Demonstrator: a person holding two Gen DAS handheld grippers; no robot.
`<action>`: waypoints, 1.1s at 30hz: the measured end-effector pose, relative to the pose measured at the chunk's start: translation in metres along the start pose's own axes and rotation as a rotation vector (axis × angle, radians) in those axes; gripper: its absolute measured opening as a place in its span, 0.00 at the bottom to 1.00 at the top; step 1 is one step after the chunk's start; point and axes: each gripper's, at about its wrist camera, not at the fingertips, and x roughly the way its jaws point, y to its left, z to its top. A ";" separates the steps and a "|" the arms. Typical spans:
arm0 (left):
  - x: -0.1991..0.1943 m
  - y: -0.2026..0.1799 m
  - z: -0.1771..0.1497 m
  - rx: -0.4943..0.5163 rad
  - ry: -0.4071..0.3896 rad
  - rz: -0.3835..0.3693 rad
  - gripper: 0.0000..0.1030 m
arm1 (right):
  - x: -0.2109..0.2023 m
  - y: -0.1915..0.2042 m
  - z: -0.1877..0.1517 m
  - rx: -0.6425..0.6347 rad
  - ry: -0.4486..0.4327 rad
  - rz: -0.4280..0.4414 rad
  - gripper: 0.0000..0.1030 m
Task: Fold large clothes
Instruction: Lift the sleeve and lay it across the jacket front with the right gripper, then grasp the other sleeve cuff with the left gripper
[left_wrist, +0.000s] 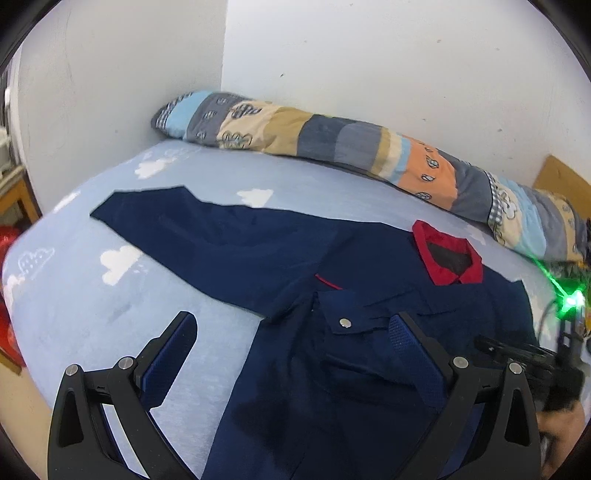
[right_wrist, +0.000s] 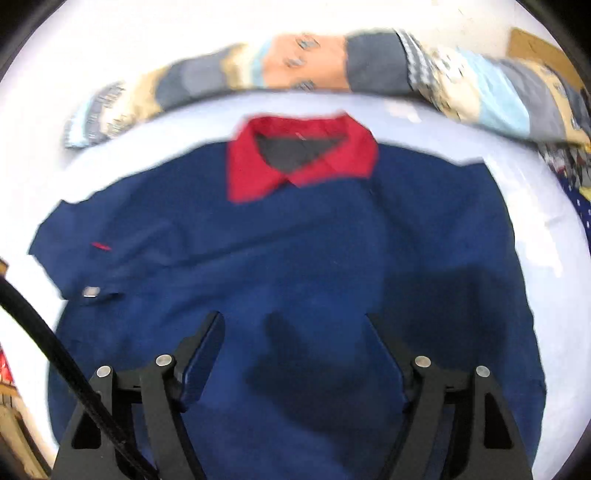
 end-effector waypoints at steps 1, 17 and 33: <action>0.001 0.003 0.001 -0.014 0.005 0.002 1.00 | -0.010 0.008 -0.002 -0.027 -0.016 0.023 0.78; 0.020 0.071 0.028 -0.229 0.110 -0.085 1.00 | -0.048 0.069 -0.037 -0.163 0.022 0.179 0.80; 0.139 0.329 0.069 -0.651 0.219 0.055 0.80 | -0.086 0.064 -0.046 -0.228 -0.038 0.263 0.80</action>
